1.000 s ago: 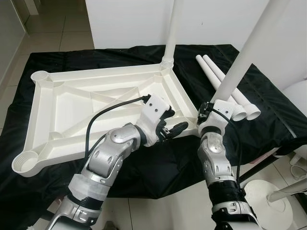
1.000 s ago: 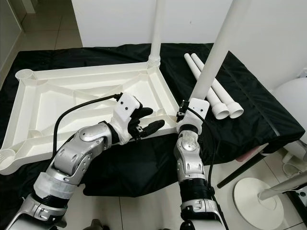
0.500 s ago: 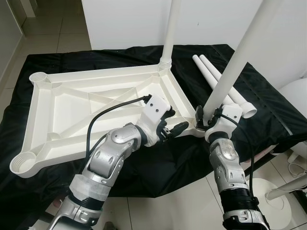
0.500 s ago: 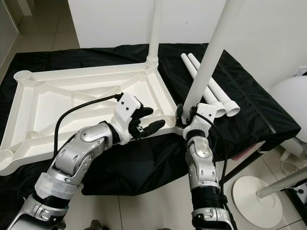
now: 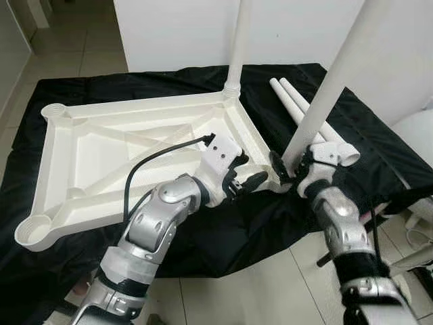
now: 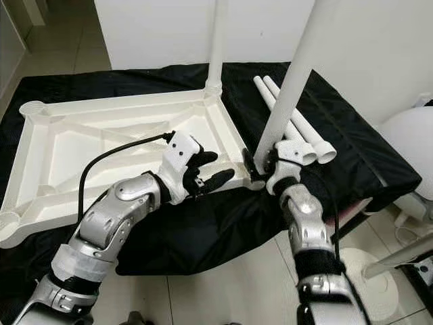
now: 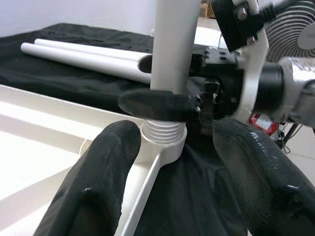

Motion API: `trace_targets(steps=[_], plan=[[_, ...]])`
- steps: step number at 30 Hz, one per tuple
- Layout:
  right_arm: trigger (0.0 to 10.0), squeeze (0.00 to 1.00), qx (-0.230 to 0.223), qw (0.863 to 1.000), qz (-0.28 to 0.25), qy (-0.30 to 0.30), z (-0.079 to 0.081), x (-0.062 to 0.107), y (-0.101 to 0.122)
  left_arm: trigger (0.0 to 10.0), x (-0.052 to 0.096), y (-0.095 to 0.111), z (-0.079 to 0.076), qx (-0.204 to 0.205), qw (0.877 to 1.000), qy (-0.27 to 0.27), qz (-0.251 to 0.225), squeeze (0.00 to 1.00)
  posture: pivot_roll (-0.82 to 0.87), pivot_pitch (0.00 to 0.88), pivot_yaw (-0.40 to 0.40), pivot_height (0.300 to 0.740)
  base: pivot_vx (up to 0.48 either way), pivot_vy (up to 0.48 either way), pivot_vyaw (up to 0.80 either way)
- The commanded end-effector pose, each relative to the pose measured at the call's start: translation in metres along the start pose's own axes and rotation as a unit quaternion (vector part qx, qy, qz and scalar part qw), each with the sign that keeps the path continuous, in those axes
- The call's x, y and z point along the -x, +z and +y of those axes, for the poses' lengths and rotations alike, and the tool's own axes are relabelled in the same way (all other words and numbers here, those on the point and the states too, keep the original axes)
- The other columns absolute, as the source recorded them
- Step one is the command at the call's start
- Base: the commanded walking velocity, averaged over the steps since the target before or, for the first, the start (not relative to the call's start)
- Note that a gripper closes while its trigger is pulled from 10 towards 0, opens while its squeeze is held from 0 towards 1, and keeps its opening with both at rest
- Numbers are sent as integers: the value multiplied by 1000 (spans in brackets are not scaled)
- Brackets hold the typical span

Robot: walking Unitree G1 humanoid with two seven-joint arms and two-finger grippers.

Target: Building children table

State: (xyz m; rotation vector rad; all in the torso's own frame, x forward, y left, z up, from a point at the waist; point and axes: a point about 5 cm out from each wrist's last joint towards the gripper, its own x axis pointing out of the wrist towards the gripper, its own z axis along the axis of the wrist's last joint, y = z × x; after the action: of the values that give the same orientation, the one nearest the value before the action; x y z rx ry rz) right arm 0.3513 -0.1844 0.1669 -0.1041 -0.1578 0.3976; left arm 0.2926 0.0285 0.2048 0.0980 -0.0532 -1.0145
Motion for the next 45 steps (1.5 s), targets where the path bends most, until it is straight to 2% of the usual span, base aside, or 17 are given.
trace_targets(steps=[1, 2, 3, 19, 20, 24, 28, 31, 33, 35, 36, 38, 40, 41, 43, 45], plan=[[8118, 0, -3, 1000, 9, 9, -1, 2, -5, 10000, -2, 0, 1, -8, 1000, 18, 1, 0, 0, 23, -16, 740, 0, 0, 0], [4667, 0, -5, 1000, 13, 17, -2, 1, -5, 10000, -2, 0, 0, -8, 1000, 17, 1, 0, 1, 25, -16, 740, 0, 0, 0], [0, 0, -7, 999, 20, 28, -4, 1, -7, 10000, -2, 0, -1, -8, 1000, 16, 1, 0, 3, 32, -17, 740, 0, 0, 0], [0, 0, -33, 998, 52, 33, -13, 10, -28, 10000, -2, 3, -1, -8, 1000, 21, -3, 0, 3, 62, -15, 740, 0, 0, 0], [10000, 0, -42, 997, 54, 22, -13, 11, -29, 10000, -3, 4, 1, -8, 1000, 23, -3, 0, 3, 62, -15, 740, 0, 0, 0], [10000, 0, -45, 995, 72, -48, -16, 12, -35, 10000, -2, 3, 4, -7, 1000, 29, 1, 0, 1, 73, -15, 740, 0, 0, 0], [10000, 0, -49, 993, 73, -82, -16, 12, -36, 10000, -1, 2, 4, -6, 1000, 30, 3, 0, -1, 75, -15, 740, 0, 0, 0], [10000, 0, -71, 979, 80, -176, -15, 15, -40, 10000, 0, 0, 3, -3, 999, 34, 5, 0, -2, 79, -15, 740, 0, 0, 0], [10000, 0, -71, 979, 80, -176, -15, 15, -40, 10000, 0, 0, 3, -3, 999, 34, 5, 0, -2, 79, -15, 740, 0, 0, 0], [10000, 0, -75, 968, 78, -225, -10, 18, -40, 10000, 0, 0, 4, -1, 999, 36, 6, 0, -3, 83, -16, 740, 0, 0, 0], [10000, 0, -86, 957, 78, -265, -3, 20, -40, 10000, 1, -1, 4, 0, 999, 39, 8, 0, -6, 85, -15, 740, 0, 0, 0], [10000, 0, -86, 957, 78, -265, -3, 20, -40, 10000, 1, -1, 4, 0, 999, 39, 8, 0, -6, 85, -15, 740, 0, 0, 0], [10000, 0, -94, 937, 81, -325, 8, 25, -40, 10000, 1, -2, 6, 2, 999, 42, 10, 0, -5, 88, -16, 740, 0, 0, 0], [10000, 0, -94, 937, 81, -325, 8, 25, -40, 10000, 1, -2, 6, 2, 999, 42, 10, 0, -5, 88, -16, 740, 0, 0, 0], [10000, 0, -109, 918, 74, -374, 21, 27, -38, 10000, 2, -3, 6, 6, 999, 44, 11, 0, -8, 92, -15, 740, 0, 0, 0], [10000, 0, -117, 913, 71, -384, 27, 27, -36, 10000, 2, -3, 5, 7, 999, 44, 11, 0, -9, 93, -14, 740, 0, 0, 0]])
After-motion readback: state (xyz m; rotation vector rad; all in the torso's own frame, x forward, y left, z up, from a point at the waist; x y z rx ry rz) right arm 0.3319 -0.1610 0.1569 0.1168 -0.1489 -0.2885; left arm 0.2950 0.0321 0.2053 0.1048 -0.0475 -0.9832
